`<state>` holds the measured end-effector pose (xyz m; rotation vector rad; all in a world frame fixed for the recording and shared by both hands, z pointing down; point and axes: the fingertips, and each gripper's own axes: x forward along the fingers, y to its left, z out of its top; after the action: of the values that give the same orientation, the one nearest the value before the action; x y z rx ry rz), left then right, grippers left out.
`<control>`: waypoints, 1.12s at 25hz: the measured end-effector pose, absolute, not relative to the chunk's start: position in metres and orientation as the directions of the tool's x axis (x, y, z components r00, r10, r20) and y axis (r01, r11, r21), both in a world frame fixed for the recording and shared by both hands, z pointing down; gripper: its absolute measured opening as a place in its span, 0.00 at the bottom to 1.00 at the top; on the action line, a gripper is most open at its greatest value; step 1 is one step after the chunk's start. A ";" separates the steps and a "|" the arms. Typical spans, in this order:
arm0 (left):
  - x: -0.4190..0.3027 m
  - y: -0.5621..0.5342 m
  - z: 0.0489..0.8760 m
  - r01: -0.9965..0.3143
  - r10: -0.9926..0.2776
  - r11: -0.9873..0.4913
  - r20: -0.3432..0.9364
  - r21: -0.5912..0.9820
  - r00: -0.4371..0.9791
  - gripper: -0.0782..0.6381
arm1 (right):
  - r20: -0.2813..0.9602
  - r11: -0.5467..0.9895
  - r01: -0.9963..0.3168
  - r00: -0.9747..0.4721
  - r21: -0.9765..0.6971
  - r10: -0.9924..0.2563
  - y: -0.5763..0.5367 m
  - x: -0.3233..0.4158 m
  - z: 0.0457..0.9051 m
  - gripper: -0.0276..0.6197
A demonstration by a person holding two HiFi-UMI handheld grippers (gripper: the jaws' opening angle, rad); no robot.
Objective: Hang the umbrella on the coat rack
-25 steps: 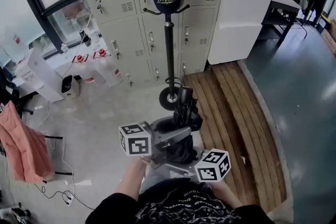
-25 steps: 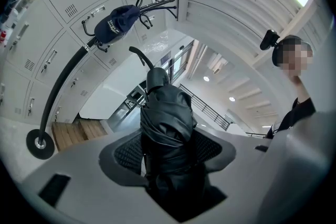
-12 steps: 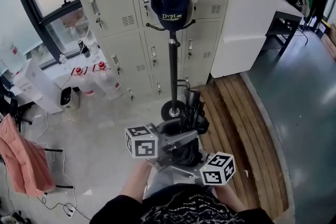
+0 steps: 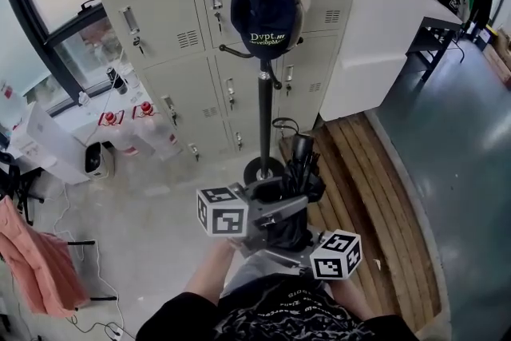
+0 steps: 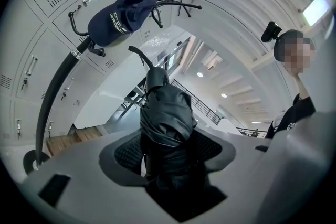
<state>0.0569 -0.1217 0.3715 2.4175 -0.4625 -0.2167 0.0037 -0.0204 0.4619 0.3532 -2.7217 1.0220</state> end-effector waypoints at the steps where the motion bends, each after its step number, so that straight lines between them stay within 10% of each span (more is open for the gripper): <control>1: 0.055 -0.126 0.371 -0.268 -0.375 -0.723 -0.036 0.637 0.926 0.49 | 0.278 0.728 -0.299 -0.948 -0.616 -0.154 -0.025 0.000 0.462 0.54; 28: 0.013 -0.209 0.377 -0.155 -0.216 -0.769 -0.024 0.620 0.976 0.49 | 0.264 0.679 -0.409 -0.912 -0.610 -0.313 -0.121 -0.059 0.468 0.54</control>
<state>0.0126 -0.2091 0.3774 2.4628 -0.2585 -0.1225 -0.0588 -0.1207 0.4681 0.5949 -2.7504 1.0494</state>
